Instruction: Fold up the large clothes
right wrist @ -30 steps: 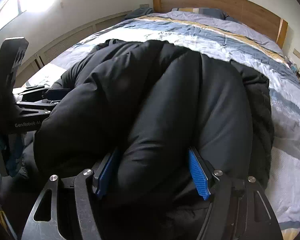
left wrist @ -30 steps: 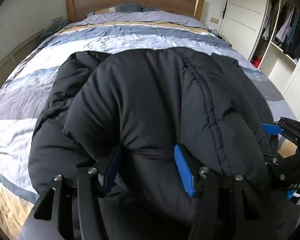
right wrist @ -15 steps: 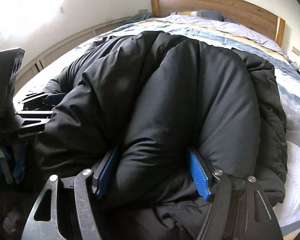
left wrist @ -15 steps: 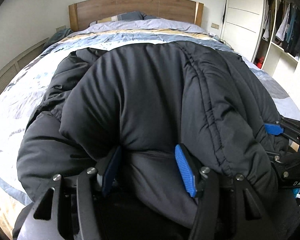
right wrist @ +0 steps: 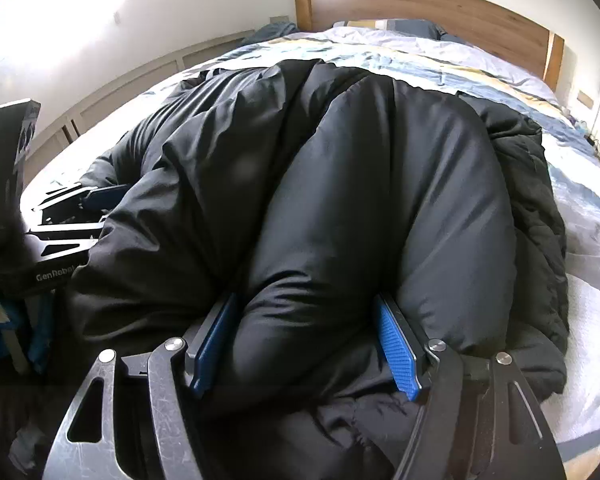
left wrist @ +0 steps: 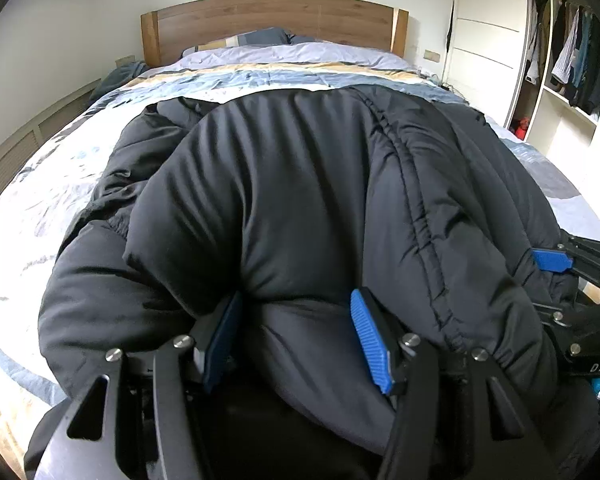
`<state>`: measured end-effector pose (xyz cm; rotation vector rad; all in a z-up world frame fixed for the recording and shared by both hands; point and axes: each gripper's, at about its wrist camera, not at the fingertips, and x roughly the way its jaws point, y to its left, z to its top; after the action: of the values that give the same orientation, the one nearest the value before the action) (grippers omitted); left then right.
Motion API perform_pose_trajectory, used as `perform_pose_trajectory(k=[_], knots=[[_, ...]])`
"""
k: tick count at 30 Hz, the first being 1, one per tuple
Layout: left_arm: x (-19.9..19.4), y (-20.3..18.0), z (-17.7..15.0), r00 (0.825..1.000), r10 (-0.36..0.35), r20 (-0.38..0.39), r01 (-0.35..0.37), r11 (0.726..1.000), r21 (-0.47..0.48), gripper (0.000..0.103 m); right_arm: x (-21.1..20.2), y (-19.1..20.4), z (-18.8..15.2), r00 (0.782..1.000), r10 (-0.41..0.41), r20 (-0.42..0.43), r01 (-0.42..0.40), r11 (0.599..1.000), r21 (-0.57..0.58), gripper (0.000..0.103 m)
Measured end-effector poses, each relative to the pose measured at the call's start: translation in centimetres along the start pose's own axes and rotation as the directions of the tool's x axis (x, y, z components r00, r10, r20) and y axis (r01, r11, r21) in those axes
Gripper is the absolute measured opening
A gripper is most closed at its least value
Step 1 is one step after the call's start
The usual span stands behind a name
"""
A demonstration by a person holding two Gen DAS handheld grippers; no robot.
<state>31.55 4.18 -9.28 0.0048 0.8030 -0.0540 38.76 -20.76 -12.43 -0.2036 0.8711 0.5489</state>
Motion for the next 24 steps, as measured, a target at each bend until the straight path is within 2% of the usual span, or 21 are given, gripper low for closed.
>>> perform_pose_trajectory(k=[8,11,16,19,24], knots=[[-1.9,0.4,-0.6,0.998,0.03,-0.06,-0.031,0.999,-0.027,0.063,-1.6,0.5,-0.6,0.998,-0.039,-0.056,0.041,0.999,0.035,0.068],[-3.4,0.5,-1.1,0.997,0.032,-0.072,-0.034,0.999,-0.026,0.063,-2.5,0.5,-1.0,0.997,-0.024,-0.079,0.03,0.997,0.074,0.068],[-6.8,0.2,-2.4,0.995,0.077,-0.065,-0.076,0.997,0.013,0.062,-5.9,0.4,-2.2,0.998,-0.003,-0.067,0.012,0.99,0.142,0.068],[-8.8,0.1,-3.2,0.993,0.102,-0.06,-0.101,0.995,0.023,0.062,-8.1,0.8,-3.5,0.998,-0.002,-0.064,0.011,0.99,0.139,0.069],[-12.8,-0.3,-4.7,0.99,0.141,-0.013,-0.14,0.989,0.04,0.062,-13.1,0.9,-6.8,1.0,-0.014,-0.028,0.018,0.988,0.156,0.069]])
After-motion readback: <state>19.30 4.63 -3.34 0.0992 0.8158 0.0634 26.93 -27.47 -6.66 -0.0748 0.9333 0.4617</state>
